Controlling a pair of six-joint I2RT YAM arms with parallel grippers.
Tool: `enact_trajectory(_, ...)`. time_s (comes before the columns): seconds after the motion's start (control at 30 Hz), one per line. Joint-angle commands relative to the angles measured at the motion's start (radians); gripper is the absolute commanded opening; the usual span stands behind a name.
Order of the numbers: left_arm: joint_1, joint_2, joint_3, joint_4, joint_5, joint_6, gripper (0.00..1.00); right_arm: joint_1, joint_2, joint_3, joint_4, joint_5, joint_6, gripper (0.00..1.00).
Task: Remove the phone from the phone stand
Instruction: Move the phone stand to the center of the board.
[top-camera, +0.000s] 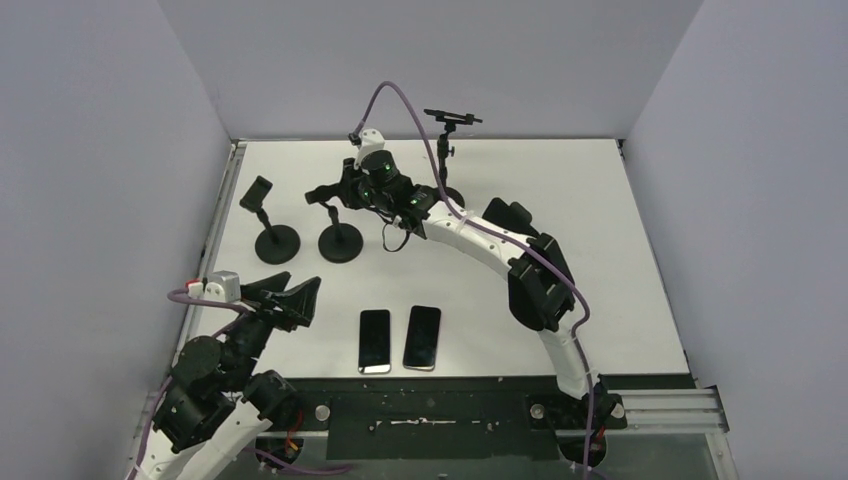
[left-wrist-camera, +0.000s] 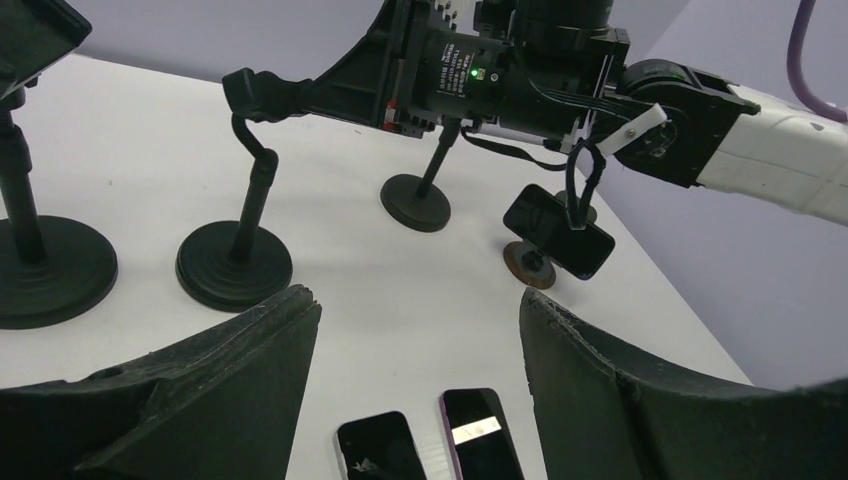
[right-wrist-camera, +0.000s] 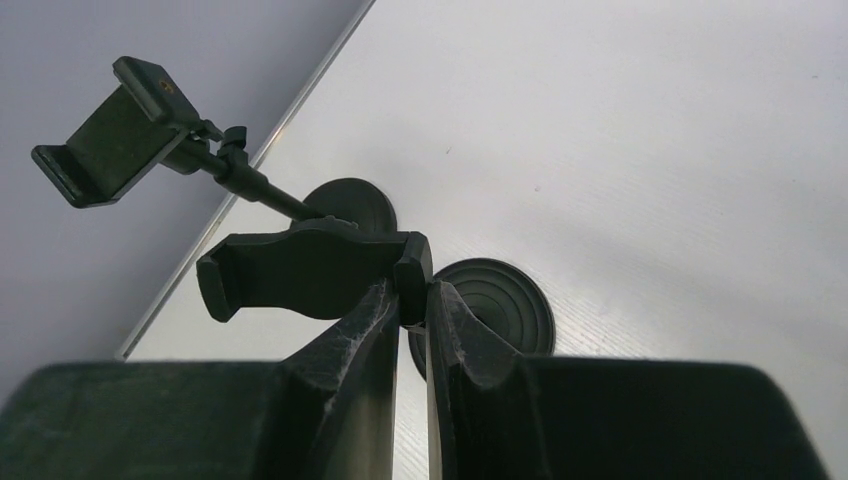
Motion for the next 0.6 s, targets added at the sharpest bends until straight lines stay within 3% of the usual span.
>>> enact_trajectory(0.0,0.014,-0.018,0.002,0.029,-0.015,0.014,0.71,-0.002,0.008,0.096,0.152,0.006,0.03,0.0)
enact_trajectory(0.23,0.057,-0.011,-0.004,0.041,0.014,0.014,0.71,0.01,0.055,0.136,0.153,0.002,0.04,0.0)
enact_trajectory(0.37,0.075,-0.007,-0.005,0.044,0.025,0.011,0.71,0.01,0.0,0.064,0.161,0.011,0.034,0.47)
enact_trajectory(0.43,0.08,-0.004,-0.005,0.044,0.031,0.011,0.71,0.01,-0.04,0.022,0.163,0.023,0.026,0.64)
enact_trajectory(0.57,0.082,0.005,-0.005,0.046,0.039,0.013,0.71,0.005,-0.141,-0.059,0.15,0.037,0.008,0.77)
